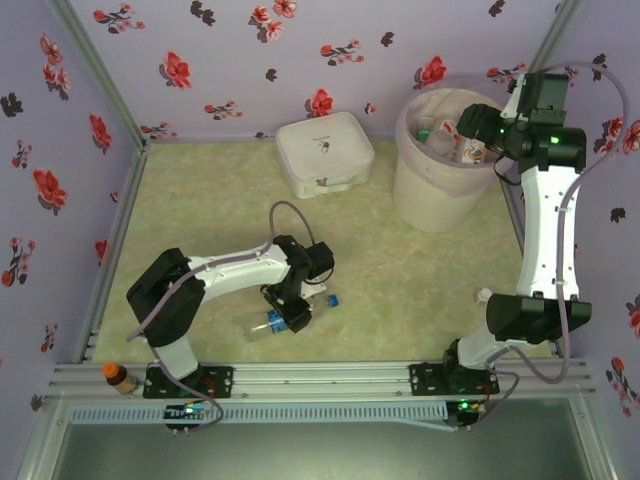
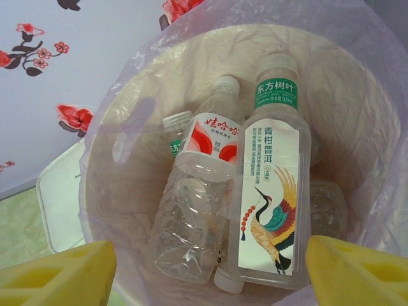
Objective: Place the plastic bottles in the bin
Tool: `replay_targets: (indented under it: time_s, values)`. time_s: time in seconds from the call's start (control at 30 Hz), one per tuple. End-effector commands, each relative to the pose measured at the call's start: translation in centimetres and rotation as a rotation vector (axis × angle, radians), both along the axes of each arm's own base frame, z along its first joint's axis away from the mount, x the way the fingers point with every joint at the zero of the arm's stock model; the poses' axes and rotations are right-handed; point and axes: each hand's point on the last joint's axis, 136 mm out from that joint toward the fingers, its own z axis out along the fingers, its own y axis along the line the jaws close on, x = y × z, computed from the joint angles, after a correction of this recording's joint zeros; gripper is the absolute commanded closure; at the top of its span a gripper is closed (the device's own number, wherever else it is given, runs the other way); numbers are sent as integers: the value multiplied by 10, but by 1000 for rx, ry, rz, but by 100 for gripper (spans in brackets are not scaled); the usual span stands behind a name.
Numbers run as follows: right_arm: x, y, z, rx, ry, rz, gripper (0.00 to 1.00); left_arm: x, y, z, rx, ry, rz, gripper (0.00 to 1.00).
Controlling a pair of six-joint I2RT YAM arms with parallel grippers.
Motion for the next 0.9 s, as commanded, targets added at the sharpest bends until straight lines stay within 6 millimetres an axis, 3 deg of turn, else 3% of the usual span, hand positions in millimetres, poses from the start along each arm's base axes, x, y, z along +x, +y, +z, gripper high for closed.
replay_targets:
  time_s: [0.0, 0.17, 0.3, 0.47, 0.63, 0.73, 0.87]
  values:
    - [-16, 4, 23, -2, -72, 16, 21, 6, -10, 14, -37, -29, -13, 45]
    - [-27, 4, 28, -14, -85, 20, 21, 10, -17, 16, -49, -37, -22, 51]
    - [-34, 12, 32, 21, -91, 48, 22, 20, -28, 33, -106, -80, -11, 52]
    - [-53, 73, 36, 193, -113, 306, 23, 62, -42, 79, -274, -226, 108, 52]
    - [-79, 123, 29, 219, -109, 477, 24, 126, -56, 138, -539, -381, 324, 56]
    - [-86, 147, 19, 263, -109, 548, 25, 148, -67, 169, -692, -450, 374, 56]
    - [-92, 184, 0, 348, -98, 645, 25, 167, -72, 194, -872, -454, 458, 57]
